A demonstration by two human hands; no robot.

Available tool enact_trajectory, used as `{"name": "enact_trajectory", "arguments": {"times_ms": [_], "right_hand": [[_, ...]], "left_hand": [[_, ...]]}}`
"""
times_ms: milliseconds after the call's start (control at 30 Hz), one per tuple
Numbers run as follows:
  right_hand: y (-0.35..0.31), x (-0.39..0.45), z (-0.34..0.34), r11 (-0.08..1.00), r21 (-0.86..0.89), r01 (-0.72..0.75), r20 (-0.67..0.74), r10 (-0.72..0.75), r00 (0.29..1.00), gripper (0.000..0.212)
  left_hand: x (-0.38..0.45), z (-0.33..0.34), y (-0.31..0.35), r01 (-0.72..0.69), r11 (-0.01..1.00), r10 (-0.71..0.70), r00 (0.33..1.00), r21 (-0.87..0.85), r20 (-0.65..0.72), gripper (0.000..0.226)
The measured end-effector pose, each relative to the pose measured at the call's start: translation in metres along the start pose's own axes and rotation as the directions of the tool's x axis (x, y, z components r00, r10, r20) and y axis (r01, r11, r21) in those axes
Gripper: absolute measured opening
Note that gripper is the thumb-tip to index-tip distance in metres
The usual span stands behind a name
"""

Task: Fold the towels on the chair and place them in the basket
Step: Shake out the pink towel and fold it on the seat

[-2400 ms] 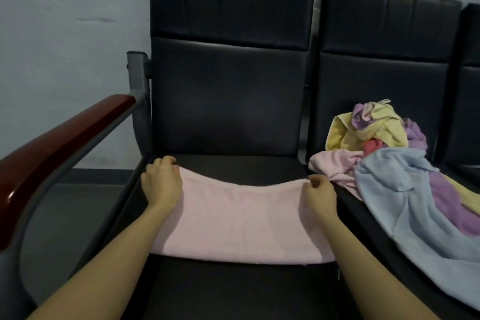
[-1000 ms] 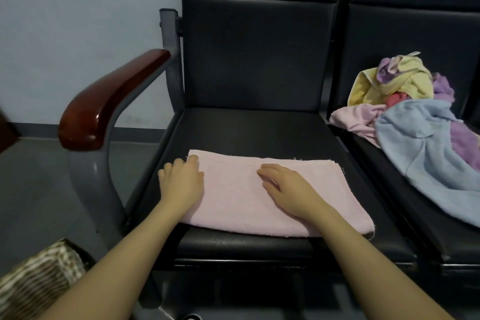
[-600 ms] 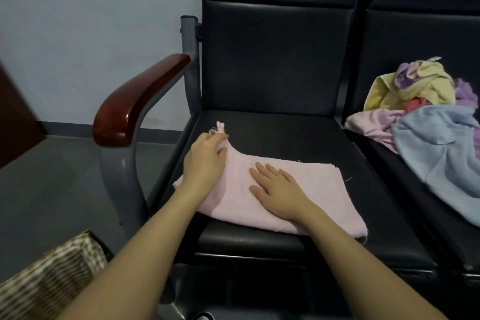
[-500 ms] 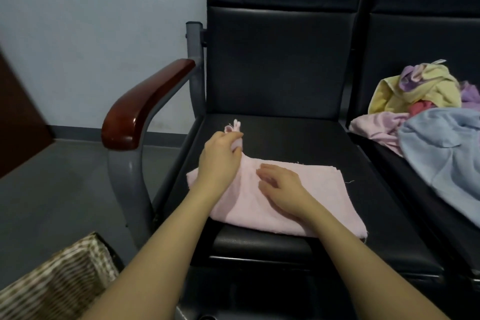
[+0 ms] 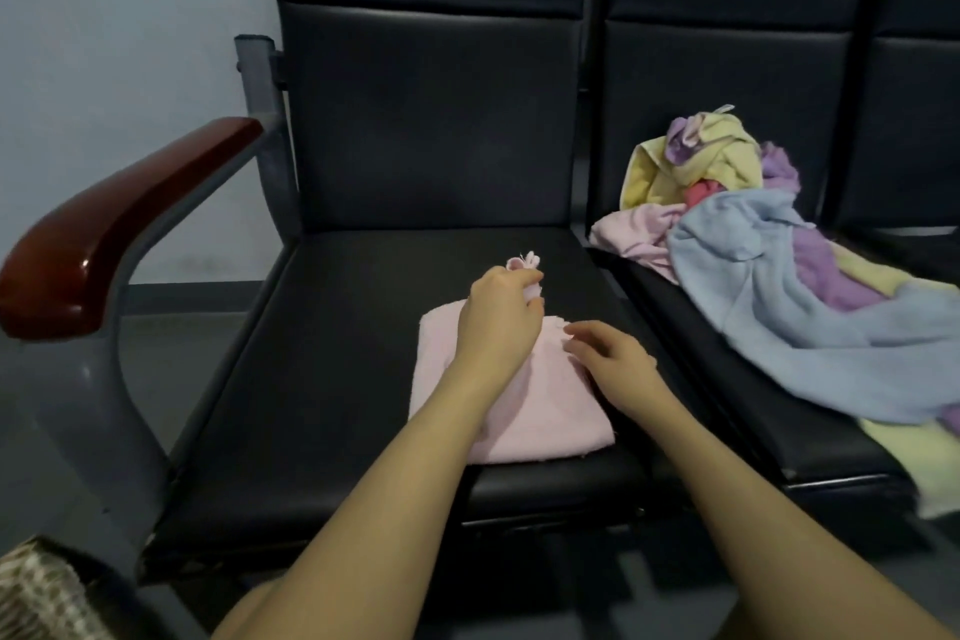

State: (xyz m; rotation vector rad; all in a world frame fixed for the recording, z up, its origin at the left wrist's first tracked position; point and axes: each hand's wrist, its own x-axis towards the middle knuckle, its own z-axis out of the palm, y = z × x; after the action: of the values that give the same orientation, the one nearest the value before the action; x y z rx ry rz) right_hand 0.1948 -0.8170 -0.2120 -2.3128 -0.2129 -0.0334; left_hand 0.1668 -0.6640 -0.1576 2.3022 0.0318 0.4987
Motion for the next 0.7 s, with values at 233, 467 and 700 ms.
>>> {"name": "enact_trajectory", "arguments": {"times_ms": [233,467,700], "right_hand": [[0.002,0.011,0.001,0.982,0.163,-0.089,-0.043,0.098,0.994,0.028],[-0.01,0.021,0.014,0.972,0.229,-0.051,-0.133,0.083,0.988,0.032],[-0.017,0.011,0.011,0.983,-0.144,0.116,-0.164,-0.14,0.977,0.033]], "left_hand": [[0.004,0.013,-0.006,-0.025,0.998,0.008,0.962,0.059,0.273,0.042],[-0.01,-0.017,-0.057,0.095,0.895,-0.144,0.986,0.435,0.081,0.036],[-0.024,-0.024,-0.074,-0.153,0.839,-0.033,0.944,0.522,0.329,0.04]]}}
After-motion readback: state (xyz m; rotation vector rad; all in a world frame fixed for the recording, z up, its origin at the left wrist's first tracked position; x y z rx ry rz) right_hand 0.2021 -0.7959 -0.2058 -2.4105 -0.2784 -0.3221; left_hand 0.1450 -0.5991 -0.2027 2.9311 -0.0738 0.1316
